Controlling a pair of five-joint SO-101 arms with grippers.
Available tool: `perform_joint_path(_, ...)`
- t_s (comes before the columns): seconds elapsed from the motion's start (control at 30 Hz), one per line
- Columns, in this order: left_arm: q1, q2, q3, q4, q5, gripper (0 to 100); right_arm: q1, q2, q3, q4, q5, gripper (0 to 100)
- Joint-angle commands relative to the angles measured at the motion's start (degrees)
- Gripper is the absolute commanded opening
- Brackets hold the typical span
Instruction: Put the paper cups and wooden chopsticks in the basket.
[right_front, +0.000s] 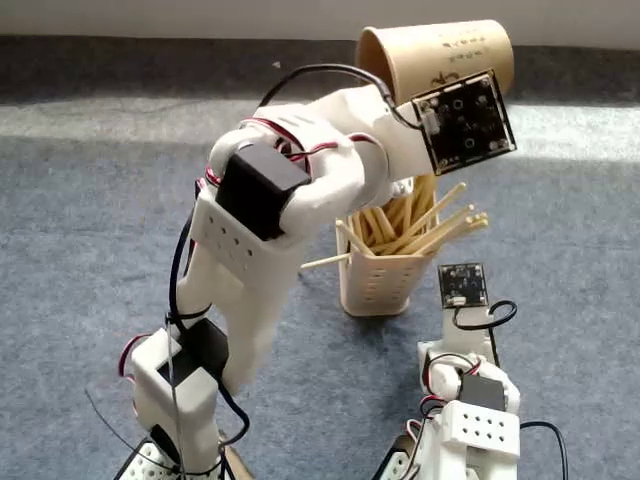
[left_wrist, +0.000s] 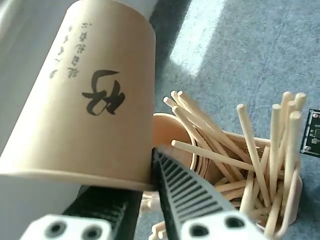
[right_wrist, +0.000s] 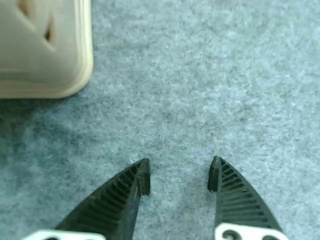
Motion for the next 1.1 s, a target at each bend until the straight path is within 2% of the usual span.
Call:
perform_joint_path(0.0, -2.4, -0.4, -1.4, 0.4, -0.8, 1, -0.9, -0.1, 0.7, -0.7, 0.7, 20.2)
perform_joint_path(0.2, -8.4, -0.4, -1.4, 0.5, -0.8, 1, -0.9, -0.1, 0.7, -0.7, 0.7, 20.2)
perform_joint_path(0.33, -10.1, -0.4, -1.3, 0.7, -0.7, 1, -0.9, -0.1, 0.7, -0.7, 0.7, 20.2)
perform_joint_path(0.53, -10.8, -1.3, 4.7, 0.8, -0.8, 14, -0.9, -0.1, 0.7, -0.7, 0.7, 20.2)
perform_joint_path(0.73, -13.1, -9.7, 18.3, 0.7, -6.6, 5, -0.9, -0.1, 0.7, -0.7, 0.7, 20.2)
perform_joint_path(1.07, -10.9, -16.6, 21.1, 0.4, -6.9, 9, -0.9, -0.1, 0.7, -0.7, 0.7, 20.2)
